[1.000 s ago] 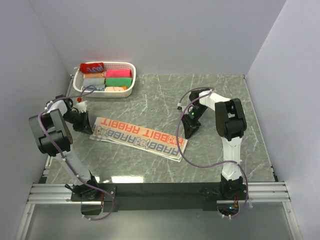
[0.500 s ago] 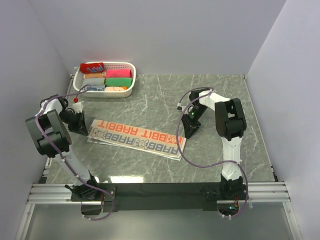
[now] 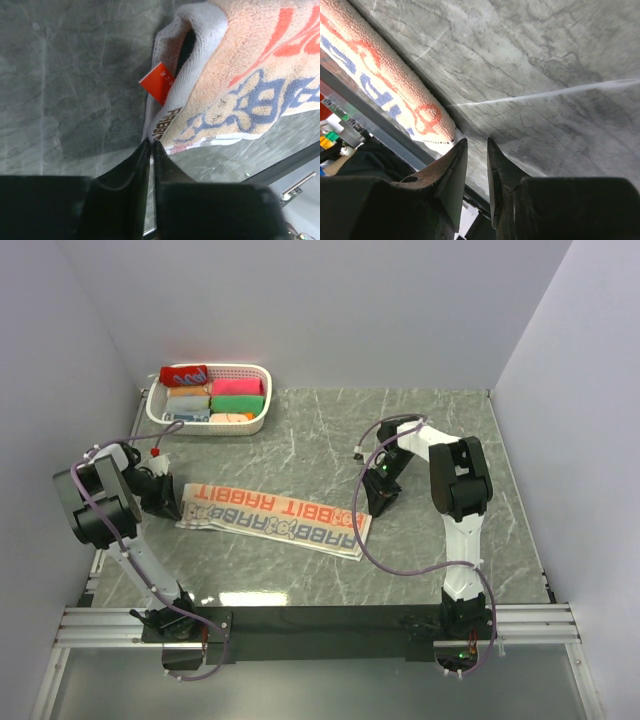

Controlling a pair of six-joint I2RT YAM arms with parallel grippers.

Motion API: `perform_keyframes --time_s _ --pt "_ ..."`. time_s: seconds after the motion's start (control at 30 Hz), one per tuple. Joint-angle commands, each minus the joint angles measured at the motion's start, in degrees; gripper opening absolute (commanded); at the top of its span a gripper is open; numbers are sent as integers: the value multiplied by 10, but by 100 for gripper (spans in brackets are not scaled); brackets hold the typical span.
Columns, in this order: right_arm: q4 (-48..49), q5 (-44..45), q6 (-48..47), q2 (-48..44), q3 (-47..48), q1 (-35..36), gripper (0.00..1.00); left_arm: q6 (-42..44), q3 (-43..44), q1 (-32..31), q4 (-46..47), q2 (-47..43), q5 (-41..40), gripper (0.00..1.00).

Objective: Roll the towels
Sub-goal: Fold the towel

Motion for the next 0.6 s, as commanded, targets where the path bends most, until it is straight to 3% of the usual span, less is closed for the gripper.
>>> perform_keyframes --time_s 0.0,0.07,0.17,0.27,0.37,0.57 --pt "30 53 -11 -9 5 11 31 -2 -13 -6 54 -7 -34 19" --pt "31 61 -16 -19 9 12 31 5 -6 -3 61 -36 -51 33" --pt "25 54 -31 -42 18 12 30 24 25 0 51 -75 -40 46" --pt "10 27 -47 -56 29 16 31 43 44 -4 47 -120 -12 46" --pt "8 23 -56 -56 26 31 31 41 28 -55 64 -147 -18 44" --pt "31 0 -43 -47 -13 55 28 -39 -14 -126 138 -131 -14 32"
